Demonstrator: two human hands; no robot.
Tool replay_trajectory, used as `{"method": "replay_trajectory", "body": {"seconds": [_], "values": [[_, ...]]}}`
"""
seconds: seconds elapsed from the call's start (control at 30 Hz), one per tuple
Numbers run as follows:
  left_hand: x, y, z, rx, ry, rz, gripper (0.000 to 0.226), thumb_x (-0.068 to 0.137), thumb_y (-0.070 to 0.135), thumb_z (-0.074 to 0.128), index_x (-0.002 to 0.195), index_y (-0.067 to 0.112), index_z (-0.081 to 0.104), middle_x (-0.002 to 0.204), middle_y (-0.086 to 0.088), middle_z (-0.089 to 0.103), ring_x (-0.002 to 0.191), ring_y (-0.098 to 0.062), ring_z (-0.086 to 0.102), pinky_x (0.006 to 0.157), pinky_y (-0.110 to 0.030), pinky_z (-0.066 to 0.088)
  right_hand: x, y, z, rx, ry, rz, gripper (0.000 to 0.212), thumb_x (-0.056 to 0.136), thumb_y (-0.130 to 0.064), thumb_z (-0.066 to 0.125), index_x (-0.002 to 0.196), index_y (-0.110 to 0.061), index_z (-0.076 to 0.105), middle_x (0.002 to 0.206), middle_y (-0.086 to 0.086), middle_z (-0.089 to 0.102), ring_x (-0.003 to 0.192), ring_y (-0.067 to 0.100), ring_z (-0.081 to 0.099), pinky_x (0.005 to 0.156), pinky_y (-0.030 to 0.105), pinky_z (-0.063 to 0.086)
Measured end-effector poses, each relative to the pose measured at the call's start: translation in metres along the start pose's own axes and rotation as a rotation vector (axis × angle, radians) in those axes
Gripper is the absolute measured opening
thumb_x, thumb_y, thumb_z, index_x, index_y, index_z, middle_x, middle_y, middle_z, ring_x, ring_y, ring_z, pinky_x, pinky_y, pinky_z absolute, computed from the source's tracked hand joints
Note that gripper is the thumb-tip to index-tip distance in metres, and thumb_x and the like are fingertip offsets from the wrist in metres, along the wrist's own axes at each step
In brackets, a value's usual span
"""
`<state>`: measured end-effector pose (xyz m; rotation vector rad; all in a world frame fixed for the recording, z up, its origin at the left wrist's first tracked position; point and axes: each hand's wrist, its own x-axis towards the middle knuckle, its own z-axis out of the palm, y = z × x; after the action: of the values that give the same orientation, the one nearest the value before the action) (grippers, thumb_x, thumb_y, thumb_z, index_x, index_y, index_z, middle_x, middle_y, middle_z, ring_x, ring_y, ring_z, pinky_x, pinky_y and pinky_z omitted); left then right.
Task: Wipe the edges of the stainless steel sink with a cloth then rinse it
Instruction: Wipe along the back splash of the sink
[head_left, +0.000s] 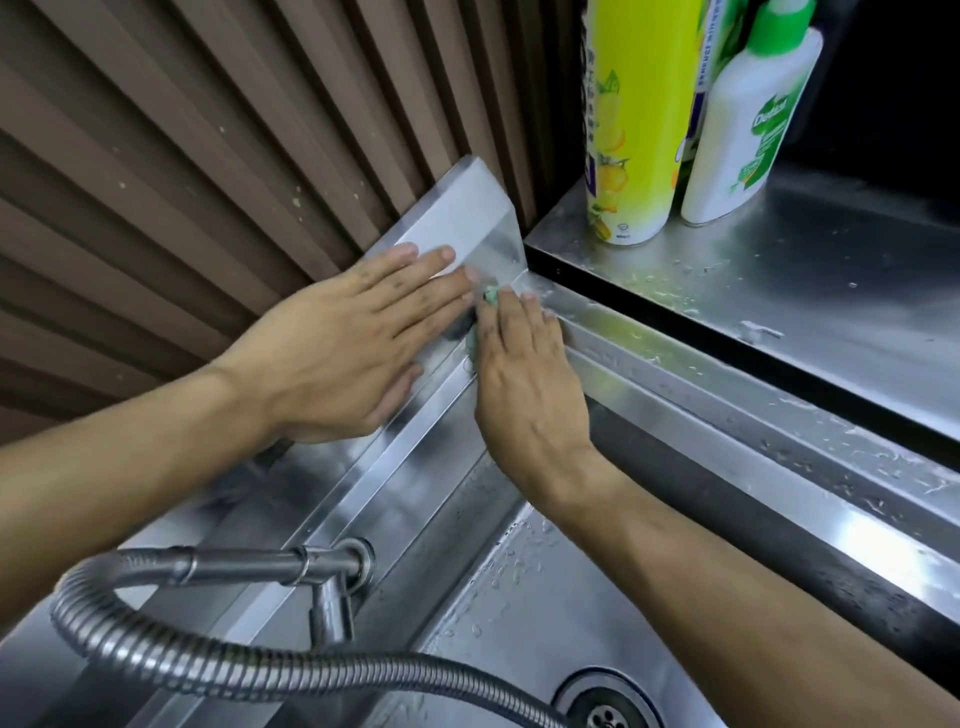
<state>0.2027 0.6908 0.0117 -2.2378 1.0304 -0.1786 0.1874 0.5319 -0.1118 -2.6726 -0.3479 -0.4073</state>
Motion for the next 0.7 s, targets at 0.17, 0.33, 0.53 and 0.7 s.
{"method": "replay_trajectory", "body": {"seconds": [0.17, 0.33, 0.53, 0.7], "values": [[-0.004, 0.005, -0.003, -0.059, 0.049, -0.124, 0.076, 0.101, 0.035, 0.036, 0.162, -0.005, 0.013, 0.172, -0.020, 0.009, 0.160, -0.034, 0.008, 0.130, -0.049, 0.016, 0.004, -0.003, -0.013, 0.293, 0.045, 0.174, 0.066, 0.086, 0.004, 0.039, 0.152, 0.003, 0.041, 0.155, 0.024, 0.044, 0.147, 0.042, 0.039, 0.122, 0.052, 0.034], [-0.004, 0.006, -0.003, -0.120, 0.101, -0.190, 0.069, 0.105, 0.032, 0.031, 0.162, -0.005, 0.016, 0.172, -0.020, 0.012, 0.160, -0.033, 0.010, 0.129, -0.048, 0.019, -0.053, -0.059, -0.012, 0.208, 0.064, -0.039, 0.065, 0.088, -0.001, 0.024, 0.151, 0.005, 0.040, 0.154, 0.027, 0.046, 0.144, 0.041, 0.045, 0.122, 0.048, 0.034], [-0.003, 0.005, -0.001, -0.089, 0.098, -0.168, 0.066, 0.104, 0.027, 0.026, 0.161, -0.006, 0.018, 0.171, -0.020, 0.014, 0.160, -0.036, 0.009, 0.130, -0.048, 0.016, -0.039, -0.043, -0.003, -0.170, -0.057, -0.147, 0.062, 0.099, -0.010, 0.012, 0.153, 0.009, 0.036, 0.154, 0.033, 0.042, 0.145, 0.043, 0.043, 0.122, 0.048, 0.034], [-0.002, 0.006, -0.004, -0.063, 0.089, -0.163, 0.070, 0.102, 0.028, 0.032, 0.162, -0.005, 0.016, 0.172, -0.020, 0.012, 0.160, -0.036, 0.007, 0.129, -0.051, 0.016, 0.002, -0.011, -0.004, -0.283, -0.080, -0.067, 0.071, 0.097, -0.001, -0.013, 0.154, 0.015, 0.027, 0.155, 0.039, 0.035, 0.147, 0.049, 0.035, 0.125, 0.053, 0.027]]}}
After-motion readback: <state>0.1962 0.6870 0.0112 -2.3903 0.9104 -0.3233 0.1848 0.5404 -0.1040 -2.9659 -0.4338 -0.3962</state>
